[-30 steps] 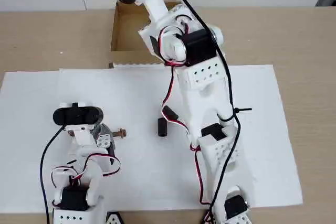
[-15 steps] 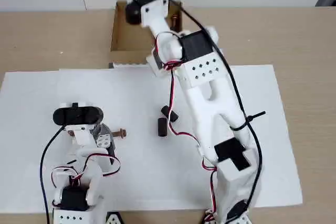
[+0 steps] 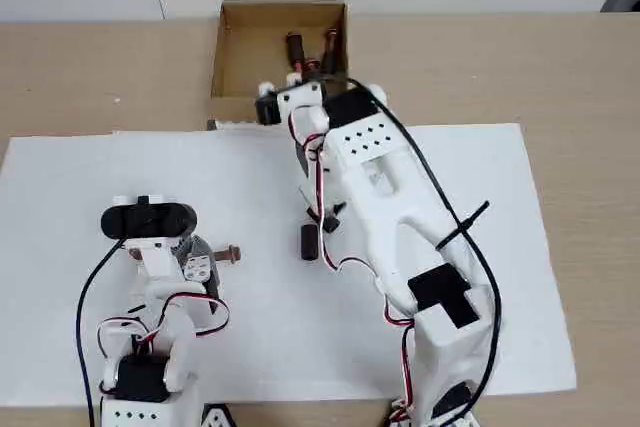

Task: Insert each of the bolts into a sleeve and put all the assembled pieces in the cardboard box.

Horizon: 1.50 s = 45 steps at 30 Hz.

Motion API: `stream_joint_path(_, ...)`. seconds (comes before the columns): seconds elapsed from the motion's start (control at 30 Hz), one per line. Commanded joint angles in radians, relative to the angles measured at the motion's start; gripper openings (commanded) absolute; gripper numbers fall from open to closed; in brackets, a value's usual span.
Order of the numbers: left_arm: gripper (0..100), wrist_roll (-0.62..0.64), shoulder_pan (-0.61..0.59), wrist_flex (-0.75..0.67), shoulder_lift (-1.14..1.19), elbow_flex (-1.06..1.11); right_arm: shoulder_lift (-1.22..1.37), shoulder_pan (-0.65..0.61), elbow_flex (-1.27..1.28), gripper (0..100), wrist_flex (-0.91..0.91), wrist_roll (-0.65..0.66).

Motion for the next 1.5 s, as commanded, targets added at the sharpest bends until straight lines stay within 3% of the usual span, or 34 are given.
stream_joint_path(0.0,1,-0.003,-0.006,-0.003,-0.005,-0.004,-0.015,0.007,0.003,0.3,-0.013,0.12)
stream_joint_path(0.17,1,-0.003,-0.006,-0.003,-0.005,-0.004,0.038,0.005,0.002,0.4,-0.018,0.334)
stream_joint_path(0.5,1,-0.002,-0.006,-0.003,-0.005,-0.004,0.056,0.001,0.0,0.6,-0.102,0.333)
stream_joint_path(0.73,1,-0.002,-0.006,-0.003,-0.005,-0.004,0.058,-0.001,0.003,12.4,-0.104,0.336)
stream_joint_path(1.47,1,-0.002,-0.006,-0.003,-0.005,-0.004,0.157,-0.068,0.003,12.7,-0.154,0.328)
